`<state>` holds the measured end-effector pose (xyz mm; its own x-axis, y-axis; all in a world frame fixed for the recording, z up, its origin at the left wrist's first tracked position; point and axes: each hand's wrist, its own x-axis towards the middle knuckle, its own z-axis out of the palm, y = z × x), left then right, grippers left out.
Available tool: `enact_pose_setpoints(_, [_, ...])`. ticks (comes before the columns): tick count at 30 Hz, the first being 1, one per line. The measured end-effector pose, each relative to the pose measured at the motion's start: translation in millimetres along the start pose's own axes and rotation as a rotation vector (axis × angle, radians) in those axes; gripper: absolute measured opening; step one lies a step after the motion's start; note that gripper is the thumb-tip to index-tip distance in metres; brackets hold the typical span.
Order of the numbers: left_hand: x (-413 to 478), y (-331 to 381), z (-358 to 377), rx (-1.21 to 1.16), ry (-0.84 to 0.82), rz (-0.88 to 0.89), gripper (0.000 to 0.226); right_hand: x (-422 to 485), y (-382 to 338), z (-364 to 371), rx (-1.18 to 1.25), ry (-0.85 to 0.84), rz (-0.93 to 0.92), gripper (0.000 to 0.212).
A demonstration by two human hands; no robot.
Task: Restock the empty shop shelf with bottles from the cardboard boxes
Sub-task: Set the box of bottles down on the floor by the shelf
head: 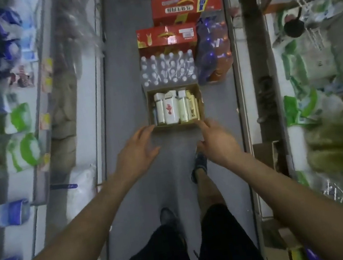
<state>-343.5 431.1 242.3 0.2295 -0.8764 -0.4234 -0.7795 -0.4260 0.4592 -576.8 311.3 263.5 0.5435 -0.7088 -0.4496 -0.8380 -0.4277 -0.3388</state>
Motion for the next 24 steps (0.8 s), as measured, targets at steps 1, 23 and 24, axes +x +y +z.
enact_pose_setpoints(1, [24,-8,12,-0.026,-0.023,-0.037,0.072,28,15,8,0.028,-0.04,0.019,0.066])
enact_pose_setpoints(23, [516,-239,276,-0.631,-0.081,-0.529,0.081,495,283,267,0.669,-0.165,0.688,0.087])
enact_pose_setpoints(24, [519,-248,281,-0.626,-0.078,-0.528,0.082,499,288,275,0.682,-0.172,0.667,0.08])
